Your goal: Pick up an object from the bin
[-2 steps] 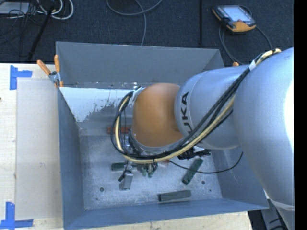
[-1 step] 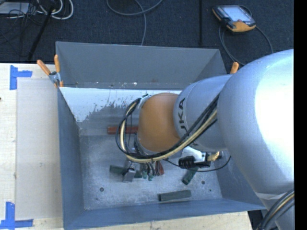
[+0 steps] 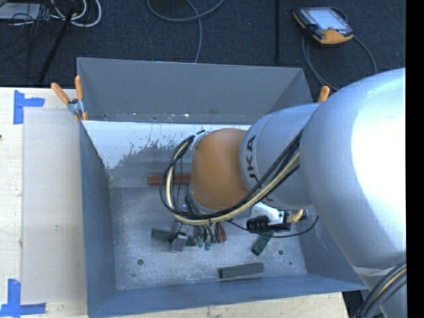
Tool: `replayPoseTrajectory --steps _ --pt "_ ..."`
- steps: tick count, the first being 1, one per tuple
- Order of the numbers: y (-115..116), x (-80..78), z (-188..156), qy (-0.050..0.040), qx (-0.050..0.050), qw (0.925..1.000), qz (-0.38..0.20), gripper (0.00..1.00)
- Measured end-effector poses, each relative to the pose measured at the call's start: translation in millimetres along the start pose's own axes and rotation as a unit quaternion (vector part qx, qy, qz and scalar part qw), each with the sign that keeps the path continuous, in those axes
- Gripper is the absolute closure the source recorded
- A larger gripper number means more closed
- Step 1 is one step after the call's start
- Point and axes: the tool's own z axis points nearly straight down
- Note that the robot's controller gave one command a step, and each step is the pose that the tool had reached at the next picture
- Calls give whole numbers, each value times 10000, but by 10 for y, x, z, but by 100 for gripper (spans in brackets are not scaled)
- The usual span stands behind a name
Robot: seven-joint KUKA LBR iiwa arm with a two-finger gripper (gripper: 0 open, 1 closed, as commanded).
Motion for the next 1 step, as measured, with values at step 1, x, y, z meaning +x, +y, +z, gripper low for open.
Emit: replayPoseTrajectory --steps 1 --pt "-343 6 -1910 -45 -18 9996 -264 100"
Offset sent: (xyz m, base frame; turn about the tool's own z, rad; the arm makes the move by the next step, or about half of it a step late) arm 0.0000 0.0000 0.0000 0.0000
